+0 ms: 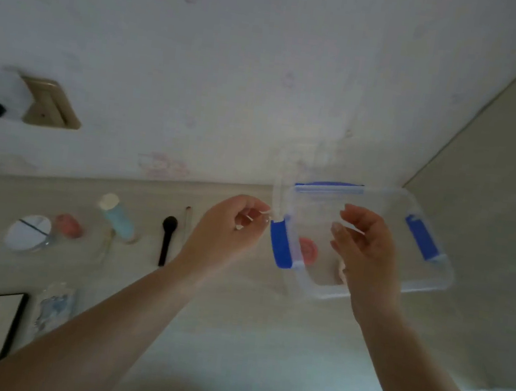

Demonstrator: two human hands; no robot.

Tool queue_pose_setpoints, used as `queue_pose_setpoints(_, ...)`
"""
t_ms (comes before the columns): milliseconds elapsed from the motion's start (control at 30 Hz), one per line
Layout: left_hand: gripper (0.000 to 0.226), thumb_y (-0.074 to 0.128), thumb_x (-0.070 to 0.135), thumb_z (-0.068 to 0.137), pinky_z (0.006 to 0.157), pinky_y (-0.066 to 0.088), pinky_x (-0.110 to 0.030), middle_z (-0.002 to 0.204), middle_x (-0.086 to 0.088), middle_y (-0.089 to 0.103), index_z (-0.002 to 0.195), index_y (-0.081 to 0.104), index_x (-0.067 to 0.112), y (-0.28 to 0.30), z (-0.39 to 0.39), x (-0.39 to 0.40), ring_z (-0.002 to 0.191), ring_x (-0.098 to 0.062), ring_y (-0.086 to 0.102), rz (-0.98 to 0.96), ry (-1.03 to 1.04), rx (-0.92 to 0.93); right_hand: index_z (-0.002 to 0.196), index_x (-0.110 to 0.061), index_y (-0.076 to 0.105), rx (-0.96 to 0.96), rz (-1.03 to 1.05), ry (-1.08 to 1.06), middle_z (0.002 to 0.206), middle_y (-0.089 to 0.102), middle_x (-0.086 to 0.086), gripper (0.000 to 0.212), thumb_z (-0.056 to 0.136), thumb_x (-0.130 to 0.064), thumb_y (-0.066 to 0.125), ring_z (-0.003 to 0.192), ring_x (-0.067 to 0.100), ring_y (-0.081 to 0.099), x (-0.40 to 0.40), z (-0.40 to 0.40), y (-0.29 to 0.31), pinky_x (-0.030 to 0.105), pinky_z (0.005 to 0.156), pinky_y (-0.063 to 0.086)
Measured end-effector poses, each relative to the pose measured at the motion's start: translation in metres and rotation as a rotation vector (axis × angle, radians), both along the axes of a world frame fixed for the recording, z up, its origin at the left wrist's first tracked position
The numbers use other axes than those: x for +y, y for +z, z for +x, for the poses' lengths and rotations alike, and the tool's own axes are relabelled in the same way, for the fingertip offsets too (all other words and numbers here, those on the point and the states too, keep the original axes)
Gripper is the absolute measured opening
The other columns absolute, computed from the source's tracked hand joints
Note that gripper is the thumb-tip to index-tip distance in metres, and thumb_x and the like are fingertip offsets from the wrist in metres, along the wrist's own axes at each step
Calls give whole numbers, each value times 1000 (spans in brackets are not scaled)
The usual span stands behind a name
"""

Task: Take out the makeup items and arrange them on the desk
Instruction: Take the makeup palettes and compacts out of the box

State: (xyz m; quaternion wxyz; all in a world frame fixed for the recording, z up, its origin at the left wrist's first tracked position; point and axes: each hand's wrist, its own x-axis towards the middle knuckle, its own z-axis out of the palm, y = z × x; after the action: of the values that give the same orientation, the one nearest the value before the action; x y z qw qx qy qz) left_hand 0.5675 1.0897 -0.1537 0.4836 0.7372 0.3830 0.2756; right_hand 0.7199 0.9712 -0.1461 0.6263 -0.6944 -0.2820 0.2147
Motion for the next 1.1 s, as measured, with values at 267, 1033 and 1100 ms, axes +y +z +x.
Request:
queue_pose_setpoints(267, 29, 64, 27, 86, 86, 47, -21, 102, 9, 62, 114, 62, 21, -7, 127, -14, 97, -7, 61, 155, -323, 299, 121, -25, 52, -338, -572, 415, 135, 46, 5, 46, 81, -17, 72, 121, 18, 50, -8, 146, -19, 33, 89, 50)
queue_pose_setpoints(1033, 33, 46, 22, 93, 84, 43, -38, 122, -11, 44, 124, 51, 9, -104, 200, -7, 109, -30, 54, 348, -500, 1346, 130, -11, 40, -1198, -1203, 1218, 130, 38, 13, 69, 74, -34, 73, 101, 32, 60, 30, 177, -96, 34, 71, 42)
queue_pose_setpoints(1100, 33, 47, 20, 93, 82, 44, -39, 122, -12, 45, 124, 46, 7, -103, 201, -7, 108, -32, 55, 354, -497, 1313, 129, -9, 41, -1214, -1179, 1183, 129, 41, 12, 65, 77, -32, 71, 104, 32, 58, 30, 179, -100, 35, 77, 44)
